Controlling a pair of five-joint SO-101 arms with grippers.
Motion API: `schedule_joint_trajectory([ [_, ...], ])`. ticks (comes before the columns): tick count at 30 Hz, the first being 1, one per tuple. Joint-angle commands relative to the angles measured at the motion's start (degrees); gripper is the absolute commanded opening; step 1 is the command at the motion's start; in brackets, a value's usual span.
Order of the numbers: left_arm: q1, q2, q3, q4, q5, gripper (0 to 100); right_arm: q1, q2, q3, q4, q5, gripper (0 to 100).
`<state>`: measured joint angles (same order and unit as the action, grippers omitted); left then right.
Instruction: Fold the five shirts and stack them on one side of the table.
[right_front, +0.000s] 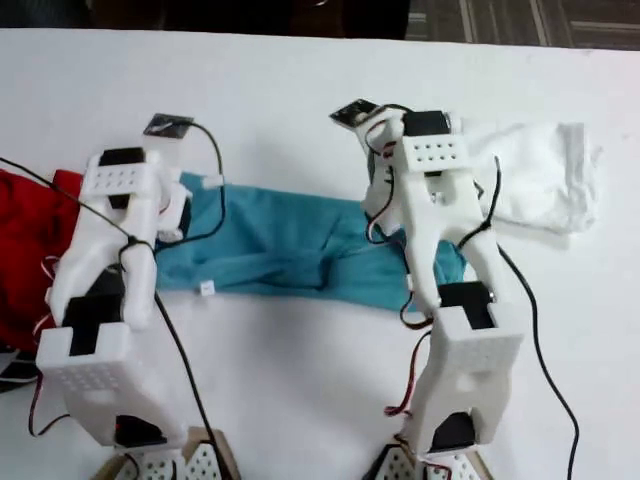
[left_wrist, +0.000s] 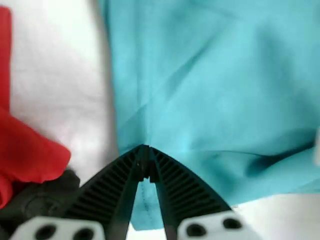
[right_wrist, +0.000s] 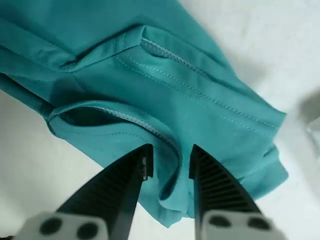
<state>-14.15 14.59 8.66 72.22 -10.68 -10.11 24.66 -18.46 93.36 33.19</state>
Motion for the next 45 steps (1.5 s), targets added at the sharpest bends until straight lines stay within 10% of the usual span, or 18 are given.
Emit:
schedule_joint_trajectory([
  [1,-1.1,-0.4,-2.4,0.1,0.1,3,3.0,-0.2,-0.2,-0.5,3.0,13.1],
  [20,-0.8,-0.4,-2.5,-1.3,0.1,3,4.0,0.4,2.4,-0.3,4.1,22.1],
  [26,-0.9,-0.4,-2.5,-2.1,0.1,3,4.2,0.3,4.2,-1.0,4.1,1.8],
  [45,-0.9,-0.4,-2.1,-1.7,0.4,3,5.5,3.8,-9.7,-4.6,4.1,1.9],
])
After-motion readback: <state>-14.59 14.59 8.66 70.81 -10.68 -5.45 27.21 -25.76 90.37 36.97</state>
